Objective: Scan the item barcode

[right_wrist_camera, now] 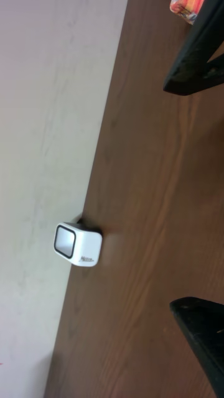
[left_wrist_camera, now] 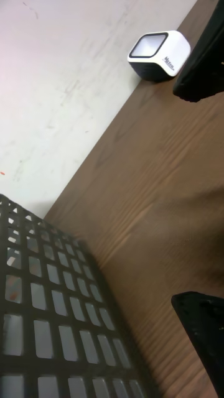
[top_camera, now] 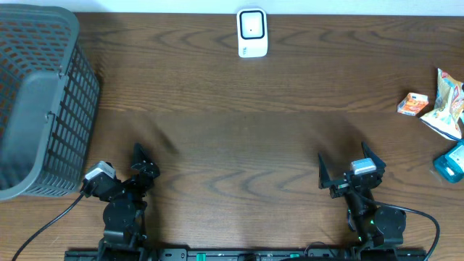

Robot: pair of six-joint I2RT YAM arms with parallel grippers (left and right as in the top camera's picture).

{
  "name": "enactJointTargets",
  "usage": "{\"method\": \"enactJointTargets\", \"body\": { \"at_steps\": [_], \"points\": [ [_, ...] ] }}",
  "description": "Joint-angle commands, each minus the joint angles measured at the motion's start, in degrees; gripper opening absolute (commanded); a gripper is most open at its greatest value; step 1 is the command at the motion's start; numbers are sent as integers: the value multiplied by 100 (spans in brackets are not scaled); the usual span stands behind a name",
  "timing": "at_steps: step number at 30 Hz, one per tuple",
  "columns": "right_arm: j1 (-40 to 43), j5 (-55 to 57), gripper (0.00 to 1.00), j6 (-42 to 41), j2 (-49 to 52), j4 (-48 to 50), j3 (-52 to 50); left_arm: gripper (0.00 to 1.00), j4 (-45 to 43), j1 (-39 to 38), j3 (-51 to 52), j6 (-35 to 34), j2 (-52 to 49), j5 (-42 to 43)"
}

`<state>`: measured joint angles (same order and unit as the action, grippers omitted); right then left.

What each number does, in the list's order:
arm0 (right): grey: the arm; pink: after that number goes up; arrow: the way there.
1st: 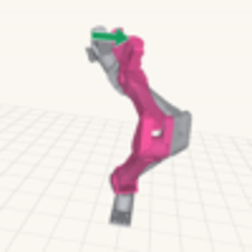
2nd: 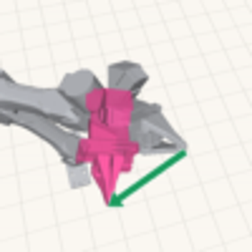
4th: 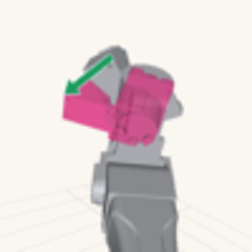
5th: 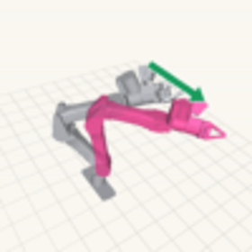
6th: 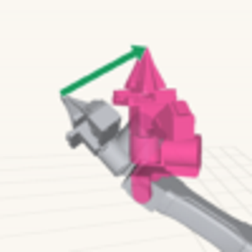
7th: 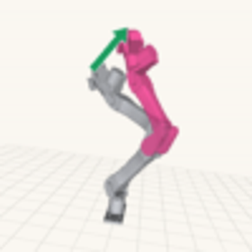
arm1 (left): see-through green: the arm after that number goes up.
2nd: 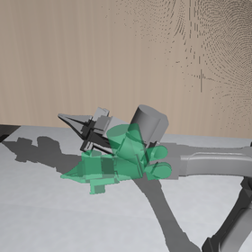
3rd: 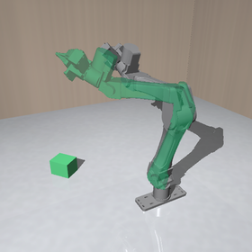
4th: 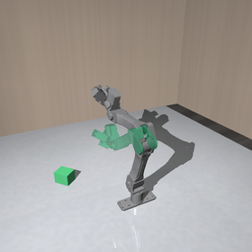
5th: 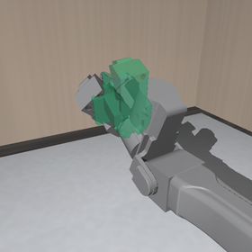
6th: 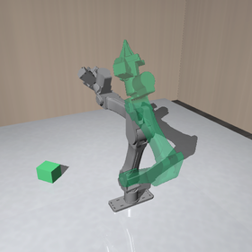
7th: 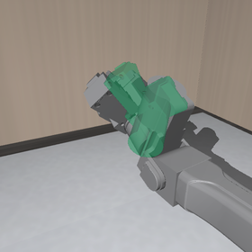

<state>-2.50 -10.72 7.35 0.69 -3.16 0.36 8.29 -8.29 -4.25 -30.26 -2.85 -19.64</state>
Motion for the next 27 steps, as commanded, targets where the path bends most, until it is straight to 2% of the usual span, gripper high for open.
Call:
{"method": "enactJointTargets", "body": {
  "at_steps": [1, 7, 10, 15, 17, 19, 25, 27],
  "points": [
    [-26, -15, 99, 20, -31, -26, -4, 98, 57, 9, 140, -46, 11, -37],
    [-26, -15, 99, 20, -31, -26, -4, 98, 57, 24, 140, -46, 94, -61],
    [-26, -15, 99, 20, -31, -26, -4, 98, 48, 63, 140, 413, 184, -120],
    [-26, -15, 99, 20, -31, -26, -4, 98, 17, 254, 151, 614, 278, 92],
    [-26, -15, 99, 20, -31, -26, -4, 98, -179, 387, 205, 994, 278, 413],
    [-26, -15, 99, 20, -31, -26, -4, 98, -673, 568, 391, 1720, 278, 1097],
    [-26, -15, 99, 20, -31, -26, -4, 98, -404, 636, 402, 2741, 280, 1759],
    [-26, -15, 99, 20, -31, -26, -4, 98, -407, 636, 402, 2839, 280, 1749]
  ]
}}
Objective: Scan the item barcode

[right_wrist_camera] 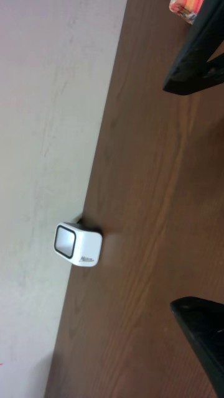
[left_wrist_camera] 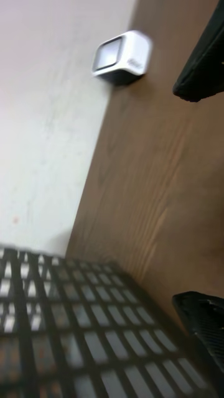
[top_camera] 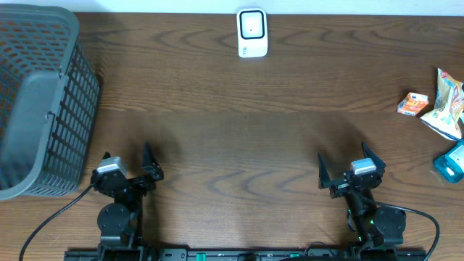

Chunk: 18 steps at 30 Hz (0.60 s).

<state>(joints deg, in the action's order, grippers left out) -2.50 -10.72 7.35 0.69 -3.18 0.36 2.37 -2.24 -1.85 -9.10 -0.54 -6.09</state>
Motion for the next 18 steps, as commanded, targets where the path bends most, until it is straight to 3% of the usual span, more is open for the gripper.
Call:
{"method": "enactJointTargets", "body": {
  "at_steps": [1, 18],
  "points": [
    [-26, -15, 99, 20, -31, -24, -4, 98, 184, 31, 162, 741, 48, 396],
    [-26, -15, 99, 20, -31, -24, -4, 98, 186, 31, 162, 739, 48, 459]
  ]
}}
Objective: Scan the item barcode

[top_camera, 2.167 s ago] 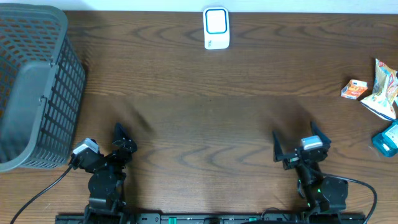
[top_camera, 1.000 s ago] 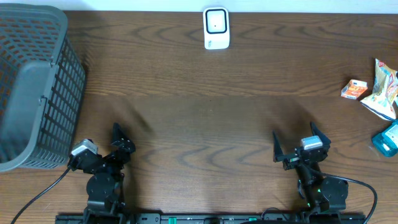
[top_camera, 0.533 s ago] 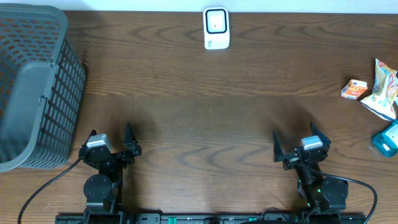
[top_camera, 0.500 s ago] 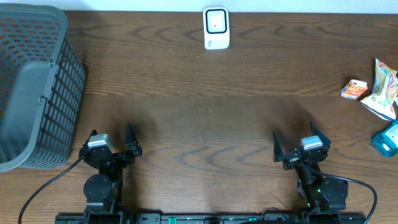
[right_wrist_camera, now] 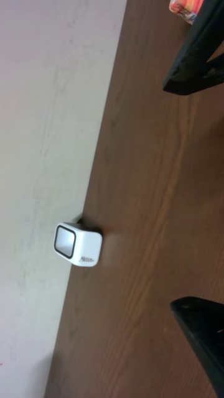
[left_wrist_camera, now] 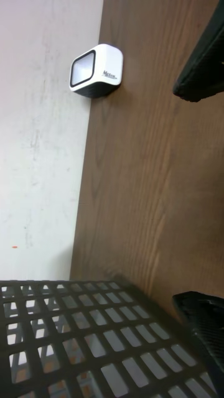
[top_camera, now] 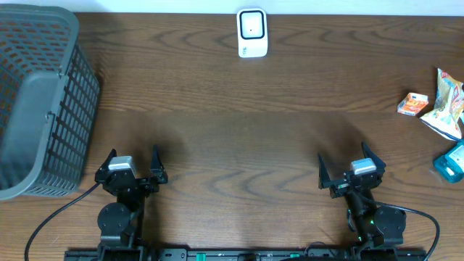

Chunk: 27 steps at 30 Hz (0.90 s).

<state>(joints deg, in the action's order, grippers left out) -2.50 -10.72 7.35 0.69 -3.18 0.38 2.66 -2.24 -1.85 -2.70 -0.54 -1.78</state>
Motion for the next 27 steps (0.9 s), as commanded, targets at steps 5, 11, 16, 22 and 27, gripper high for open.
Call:
{"method": "enactJointTargets", "body": {
  "at_steps": [5, 11, 16, 22, 27],
  "points": [
    [-26, -15, 99, 20, -31, -24, -7, 98, 153, 31, 162, 96, 48, 31],
    [-26, -15, 99, 20, -31, -24, -7, 98, 149, 31, 162, 96, 48, 31],
    [-26, -15, 99, 20, -31, -24, -7, 98, 149, 31, 162, 96, 48, 31],
    [-26, -15, 99, 20, -31, -24, -7, 98, 149, 94, 162, 96, 48, 31],
    [-26, -15, 99, 20, -31, -24, -7, 98, 149, 308, 162, 96, 48, 31]
  ]
}}
